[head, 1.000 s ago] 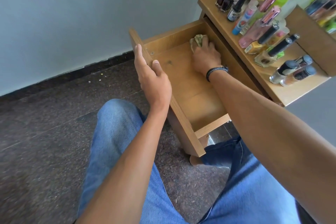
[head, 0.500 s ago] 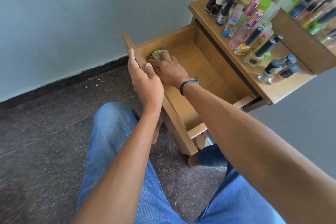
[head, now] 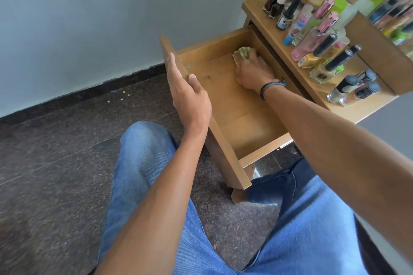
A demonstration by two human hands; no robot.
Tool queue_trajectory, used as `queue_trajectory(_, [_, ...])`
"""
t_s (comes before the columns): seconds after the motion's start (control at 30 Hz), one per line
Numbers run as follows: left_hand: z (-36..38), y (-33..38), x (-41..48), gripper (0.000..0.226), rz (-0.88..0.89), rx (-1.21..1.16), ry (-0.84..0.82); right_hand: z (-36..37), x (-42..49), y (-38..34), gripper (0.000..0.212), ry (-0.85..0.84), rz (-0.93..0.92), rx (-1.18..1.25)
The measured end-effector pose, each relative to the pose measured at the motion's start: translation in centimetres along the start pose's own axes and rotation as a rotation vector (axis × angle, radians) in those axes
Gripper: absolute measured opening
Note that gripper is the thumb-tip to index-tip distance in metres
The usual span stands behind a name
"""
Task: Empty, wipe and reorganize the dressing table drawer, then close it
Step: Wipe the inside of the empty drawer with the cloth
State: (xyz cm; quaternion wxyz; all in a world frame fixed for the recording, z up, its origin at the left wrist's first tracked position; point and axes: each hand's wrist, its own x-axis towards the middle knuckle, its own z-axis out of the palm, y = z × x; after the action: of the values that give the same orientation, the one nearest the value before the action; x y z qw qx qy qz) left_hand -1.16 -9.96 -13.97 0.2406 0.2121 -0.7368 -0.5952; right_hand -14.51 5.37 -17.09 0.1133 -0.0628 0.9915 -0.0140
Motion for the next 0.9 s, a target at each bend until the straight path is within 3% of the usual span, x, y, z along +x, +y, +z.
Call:
queue_trajectory(0.17, [-0.2, 0.0, 0.5, 0.06, 0.02, 0.014, 0.022, -0.2, -3.6, 1.8, 0.055, -0.009, -0.038, -0.157])
queue_trajectory(0.37, [-0.2, 0.0, -0.1, 0.06, 0.019, -0.012, 0.012, -0.4, -10.9, 3.0, 0.059, -0.096, 0.042, -0.286])
queue_trajectory(0.63, [-0.4, 0.0, -0.1, 0.06, 0.015, -0.02, 0.01, -0.6, -14.2, 3.3, 0.045, -0.039, 0.134, -0.204])
queue_trajectory(0.77, [-0.6, -0.4, 0.3, 0.061, -0.003, -0.04, 0.01, -0.2, -15.0, 1.5, 0.044, 0.0, 0.056, -0.156])
queue_trajectory(0.9, [-0.6, -0.4, 0.1, 0.061, -0.006, -0.045, 0.007, 0.8, -16.7, -1.1, 0.023, 0.054, 0.005, -0.027])
